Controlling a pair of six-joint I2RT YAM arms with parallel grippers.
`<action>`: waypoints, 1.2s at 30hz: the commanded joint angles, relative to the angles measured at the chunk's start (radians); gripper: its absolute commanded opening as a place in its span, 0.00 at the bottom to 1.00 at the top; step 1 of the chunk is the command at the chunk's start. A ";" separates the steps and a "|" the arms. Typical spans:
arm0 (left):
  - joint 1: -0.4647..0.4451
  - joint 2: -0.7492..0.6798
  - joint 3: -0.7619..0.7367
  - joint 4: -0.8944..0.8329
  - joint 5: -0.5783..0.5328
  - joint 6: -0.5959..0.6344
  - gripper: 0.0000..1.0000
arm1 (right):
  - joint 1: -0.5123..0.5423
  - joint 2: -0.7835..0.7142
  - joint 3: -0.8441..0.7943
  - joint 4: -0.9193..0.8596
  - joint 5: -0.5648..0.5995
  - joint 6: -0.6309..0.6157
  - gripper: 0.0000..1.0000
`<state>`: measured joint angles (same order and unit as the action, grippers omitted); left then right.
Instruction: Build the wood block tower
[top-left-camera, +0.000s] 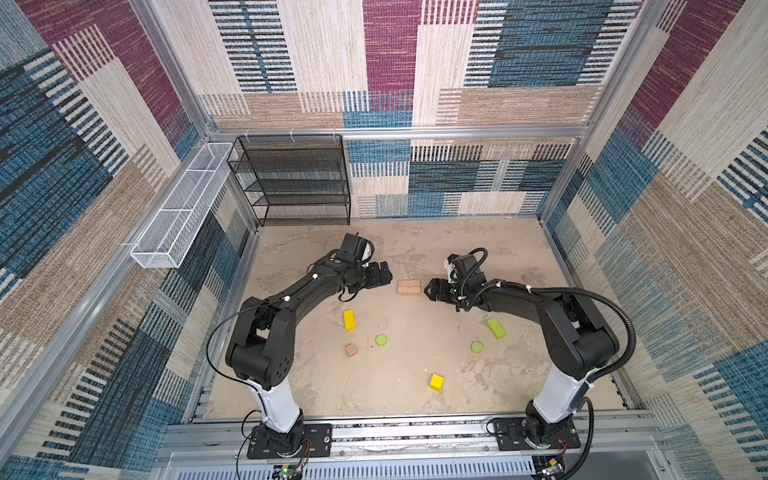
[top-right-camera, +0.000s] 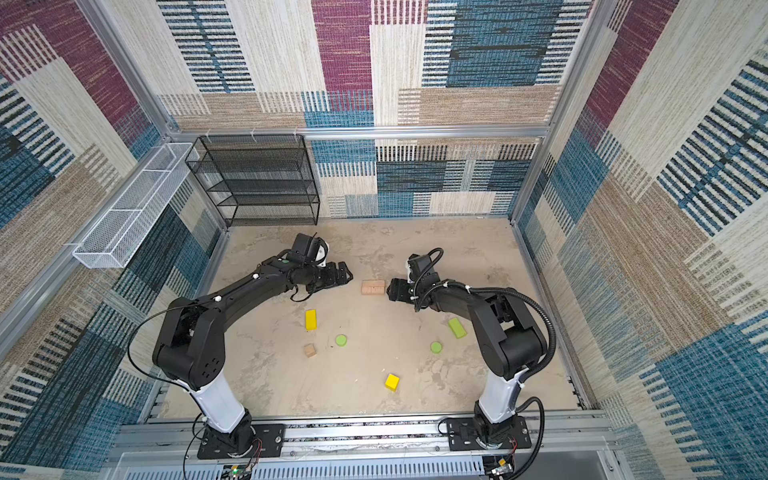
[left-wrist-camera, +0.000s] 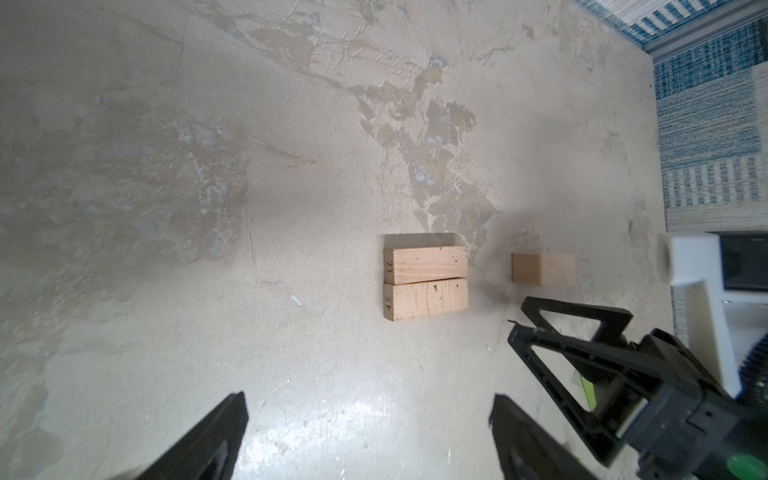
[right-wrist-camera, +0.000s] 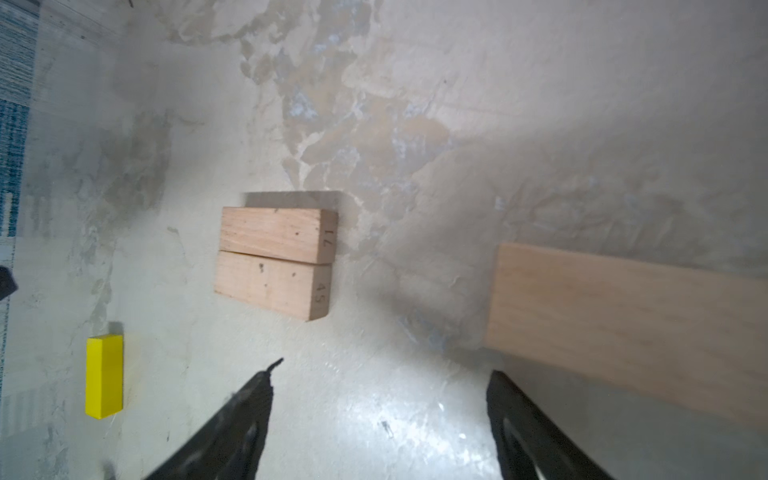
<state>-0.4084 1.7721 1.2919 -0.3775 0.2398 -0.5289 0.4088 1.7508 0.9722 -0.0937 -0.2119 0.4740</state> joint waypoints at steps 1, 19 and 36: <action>0.001 -0.008 -0.005 0.020 0.009 -0.005 0.94 | 0.014 -0.063 -0.009 -0.038 0.052 0.003 0.82; 0.013 0.000 -0.011 0.023 0.023 -0.004 0.93 | 0.010 -0.104 0.163 -0.322 0.421 -0.136 0.99; 0.062 0.000 -0.048 0.040 0.050 -0.010 0.91 | -0.025 0.155 0.342 -0.361 0.395 -0.165 0.99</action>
<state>-0.3542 1.7695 1.2495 -0.3504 0.2691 -0.5293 0.3820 1.8877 1.2968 -0.4458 0.1829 0.3126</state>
